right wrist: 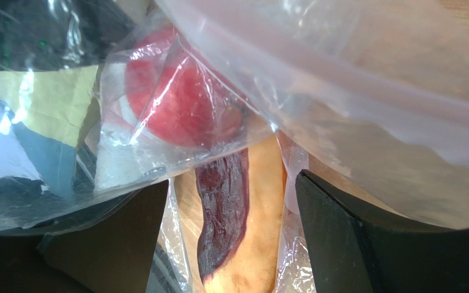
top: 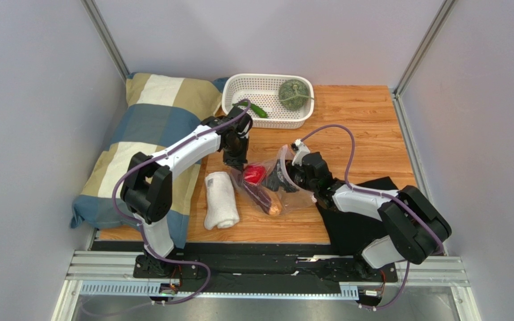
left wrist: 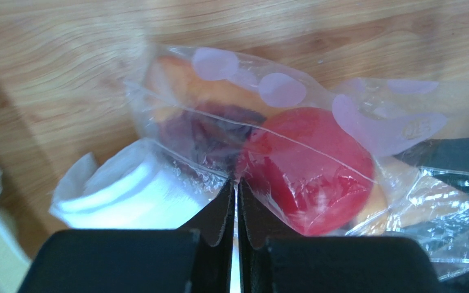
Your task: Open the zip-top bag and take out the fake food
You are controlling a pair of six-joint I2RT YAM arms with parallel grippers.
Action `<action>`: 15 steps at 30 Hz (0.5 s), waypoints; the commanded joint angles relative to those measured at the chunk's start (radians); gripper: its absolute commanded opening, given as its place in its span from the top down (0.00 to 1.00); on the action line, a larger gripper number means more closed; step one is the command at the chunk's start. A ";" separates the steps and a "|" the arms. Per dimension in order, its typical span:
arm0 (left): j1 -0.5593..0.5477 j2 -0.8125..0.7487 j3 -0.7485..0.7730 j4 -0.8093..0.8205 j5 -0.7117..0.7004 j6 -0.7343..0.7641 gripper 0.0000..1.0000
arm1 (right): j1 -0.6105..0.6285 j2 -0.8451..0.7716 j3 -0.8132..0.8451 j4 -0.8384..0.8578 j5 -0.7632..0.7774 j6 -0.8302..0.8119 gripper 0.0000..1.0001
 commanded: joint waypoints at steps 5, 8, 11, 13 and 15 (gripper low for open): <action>-0.069 0.085 -0.013 0.168 0.184 -0.035 0.94 | -0.006 0.042 0.060 0.061 -0.008 -0.021 0.17; -0.080 0.089 -0.032 0.179 0.178 -0.040 0.94 | -0.009 0.060 0.080 0.045 0.016 -0.024 0.16; -0.081 0.085 -0.044 0.186 0.189 -0.035 0.94 | -0.021 0.086 0.086 0.081 0.006 -0.009 0.16; -0.083 0.086 -0.044 0.183 0.191 -0.032 0.94 | -0.021 0.108 0.098 0.076 0.018 -0.006 0.16; -0.083 0.085 -0.042 0.185 0.197 -0.030 0.94 | -0.023 0.123 0.108 0.073 0.013 -0.005 0.17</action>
